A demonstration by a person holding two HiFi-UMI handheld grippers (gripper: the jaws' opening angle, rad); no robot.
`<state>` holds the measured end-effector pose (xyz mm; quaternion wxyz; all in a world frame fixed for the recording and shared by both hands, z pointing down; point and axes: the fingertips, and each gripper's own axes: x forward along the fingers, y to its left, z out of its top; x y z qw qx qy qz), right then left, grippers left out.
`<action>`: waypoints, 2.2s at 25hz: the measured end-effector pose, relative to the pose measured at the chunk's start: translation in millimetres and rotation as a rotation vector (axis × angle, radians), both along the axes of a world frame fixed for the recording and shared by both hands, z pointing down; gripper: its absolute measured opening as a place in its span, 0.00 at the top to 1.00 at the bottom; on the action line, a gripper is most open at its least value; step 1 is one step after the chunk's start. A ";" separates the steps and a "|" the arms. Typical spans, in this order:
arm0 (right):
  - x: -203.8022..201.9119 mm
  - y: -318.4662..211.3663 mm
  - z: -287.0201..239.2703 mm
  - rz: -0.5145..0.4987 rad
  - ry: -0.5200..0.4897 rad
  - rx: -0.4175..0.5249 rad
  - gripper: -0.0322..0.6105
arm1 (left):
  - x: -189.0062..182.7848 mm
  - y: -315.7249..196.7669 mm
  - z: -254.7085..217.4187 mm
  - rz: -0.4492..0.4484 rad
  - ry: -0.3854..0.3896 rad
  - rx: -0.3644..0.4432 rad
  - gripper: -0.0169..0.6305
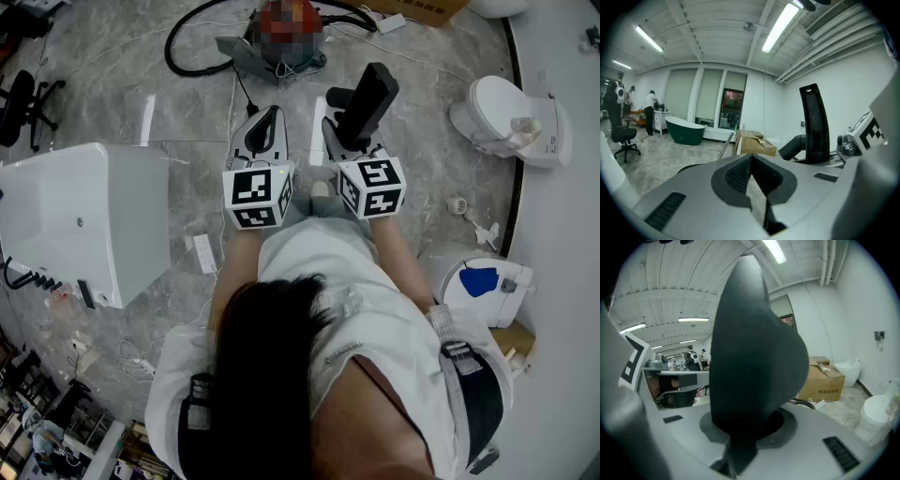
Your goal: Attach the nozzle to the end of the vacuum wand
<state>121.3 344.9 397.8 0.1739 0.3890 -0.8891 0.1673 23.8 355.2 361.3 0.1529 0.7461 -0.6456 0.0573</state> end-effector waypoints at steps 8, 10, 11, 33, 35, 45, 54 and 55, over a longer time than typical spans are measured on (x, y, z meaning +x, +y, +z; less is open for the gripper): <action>-3.0 -3.7 -4.8 0.008 -0.011 0.000 0.81 | 3.0 1.5 5.3 -0.014 0.007 -0.013 0.97; -4.2 -5.9 -8.2 0.009 -0.010 0.009 0.81 | 3.9 0.4 4.5 -0.014 0.009 -0.012 0.97; -4.7 -6.9 -9.8 0.011 -0.009 0.015 0.81 | 4.5 -0.6 3.9 -0.012 0.011 -0.012 0.97; -37.6 -11.7 -1.7 0.079 0.012 0.003 0.81 | -28.2 -22.5 7.8 0.038 0.020 -0.032 0.97; -40.3 -13.8 -3.5 0.080 0.010 0.008 0.81 | -32.2 -25.2 6.7 0.041 0.019 -0.027 0.97; -40.4 -18.8 -1.1 0.093 0.001 0.002 0.81 | -29.4 -30.5 10.2 0.071 -0.001 -0.018 0.97; -38.3 -43.2 -2.3 0.079 -0.013 0.007 0.81 | -26.7 -50.1 10.5 0.056 -0.016 -0.017 0.97; -37.7 -46.3 -1.9 0.075 -0.015 0.006 0.81 | -25.1 -53.4 9.9 0.060 -0.013 -0.014 0.97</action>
